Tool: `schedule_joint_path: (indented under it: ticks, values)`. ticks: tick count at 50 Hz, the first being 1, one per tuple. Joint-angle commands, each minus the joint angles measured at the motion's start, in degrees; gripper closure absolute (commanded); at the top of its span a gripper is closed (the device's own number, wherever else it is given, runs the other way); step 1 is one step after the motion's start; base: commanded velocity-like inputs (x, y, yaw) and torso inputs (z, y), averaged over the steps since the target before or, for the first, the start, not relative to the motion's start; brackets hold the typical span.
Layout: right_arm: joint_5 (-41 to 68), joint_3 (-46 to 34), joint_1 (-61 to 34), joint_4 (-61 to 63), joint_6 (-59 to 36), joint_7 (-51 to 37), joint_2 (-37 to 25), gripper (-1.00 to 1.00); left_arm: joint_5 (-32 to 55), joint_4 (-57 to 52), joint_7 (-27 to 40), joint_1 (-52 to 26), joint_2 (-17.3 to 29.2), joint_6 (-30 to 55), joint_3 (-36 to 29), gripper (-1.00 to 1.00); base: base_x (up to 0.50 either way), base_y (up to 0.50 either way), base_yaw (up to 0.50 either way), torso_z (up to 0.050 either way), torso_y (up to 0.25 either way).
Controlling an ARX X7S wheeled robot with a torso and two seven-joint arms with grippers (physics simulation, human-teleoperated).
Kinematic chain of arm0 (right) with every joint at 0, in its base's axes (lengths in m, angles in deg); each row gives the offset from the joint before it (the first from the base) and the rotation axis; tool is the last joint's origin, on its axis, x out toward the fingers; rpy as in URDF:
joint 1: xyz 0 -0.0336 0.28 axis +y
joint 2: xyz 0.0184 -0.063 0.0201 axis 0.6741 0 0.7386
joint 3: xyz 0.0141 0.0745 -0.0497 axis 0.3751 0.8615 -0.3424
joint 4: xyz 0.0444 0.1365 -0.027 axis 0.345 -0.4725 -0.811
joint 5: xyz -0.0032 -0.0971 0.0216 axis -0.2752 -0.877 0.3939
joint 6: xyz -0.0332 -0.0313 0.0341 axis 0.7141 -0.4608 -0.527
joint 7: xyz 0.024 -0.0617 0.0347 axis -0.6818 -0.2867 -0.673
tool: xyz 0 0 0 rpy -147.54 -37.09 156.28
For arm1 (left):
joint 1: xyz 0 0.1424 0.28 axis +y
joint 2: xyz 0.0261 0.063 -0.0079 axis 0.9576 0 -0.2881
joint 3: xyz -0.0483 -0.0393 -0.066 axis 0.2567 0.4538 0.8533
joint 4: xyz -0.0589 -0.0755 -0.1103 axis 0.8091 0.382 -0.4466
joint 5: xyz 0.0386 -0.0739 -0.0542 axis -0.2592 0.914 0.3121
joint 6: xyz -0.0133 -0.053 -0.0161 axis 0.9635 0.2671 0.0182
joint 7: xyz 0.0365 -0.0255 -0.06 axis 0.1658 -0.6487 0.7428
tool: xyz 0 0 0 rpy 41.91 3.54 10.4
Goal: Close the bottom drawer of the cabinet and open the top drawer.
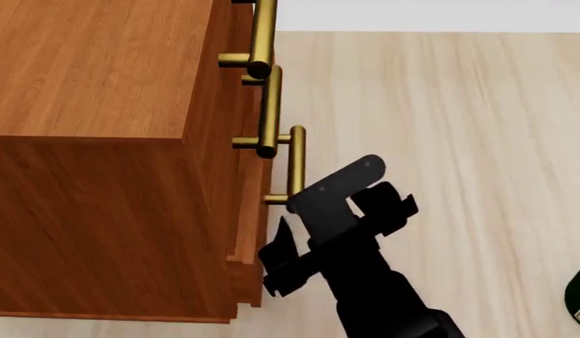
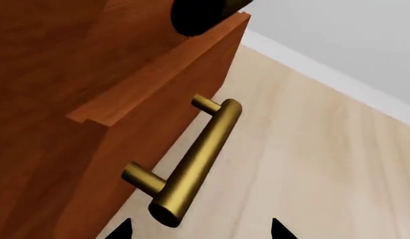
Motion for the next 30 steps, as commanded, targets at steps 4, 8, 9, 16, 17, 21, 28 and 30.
schedule_joint_path:
  ticks: [4, 8, 9, 16, 17, 21, 28, 30]
  values:
    - [1.8, -0.2, -2.1, -7.1, 5.3, 3.0, 4.4, -1.00, 1.0, -0.4, 0.6, 0.0, 0.9, -0.1, 0.7, -1.00, 0.00, 0.00, 0.00, 0.000, 0.000]
    - [2.6, 0.1, -2.4, -8.7, 6.6, 3.9, 5.3, -1.00, 1.1, -0.5, 0.7, 0.0, 1.0, -0.2, 0.7, -1.00, 0.00, 0.00, 0.00, 0.000, 0.000]
    - [2.4, -0.1, -2.6, -9.0, 6.7, 3.8, 5.6, -1.00, 1.2, -0.5, 0.7, 0.0, 1.1, -0.2, 0.7, -1.00, 0.00, 0.00, 0.00, 0.000, 0.000]
    - [2.6, -0.6, -3.5, -12.0, 8.5, 4.9, 7.0, -1.00, 1.8, -0.7, 1.1, -0.2, 1.5, -0.2, 1.0, -1.00, 0.00, 0.00, 0.00, 0.000, 0.000]
    - [2.8, -0.4, -3.6, -12.4, 8.8, 5.2, 7.2, -1.00, 1.8, -0.7, 1.2, -0.3, 1.5, -0.1, 1.0, -1.00, 0.00, 0.00, 0.00, 0.000, 0.000]
    - [3.5, -0.2, -3.8, -13.9, 9.9, 5.9, 7.8, -1.00, 2.0, -0.9, 1.4, -0.5, 1.7, 0.0, 1.1, -1.00, 0.00, 0.00, 0.00, 0.000, 0.000]
    - [5.1, 0.6, -4.2, -16.6, 11.8, 7.4, 9.1, -1.00, 2.3, -1.0, 1.8, -0.8, 1.9, 0.1, 1.0, -1.00, 0.00, 0.00, 0.01, 0.000, 0.000]
    - [5.7, 0.8, -4.3, -17.2, 12.4, 8.0, 9.4, -1.00, 2.6, -1.1, 2.0, -0.9, 2.0, 0.2, 1.0, -1.00, 0.01, 0.00, 0.01, 0.000, 0.000]
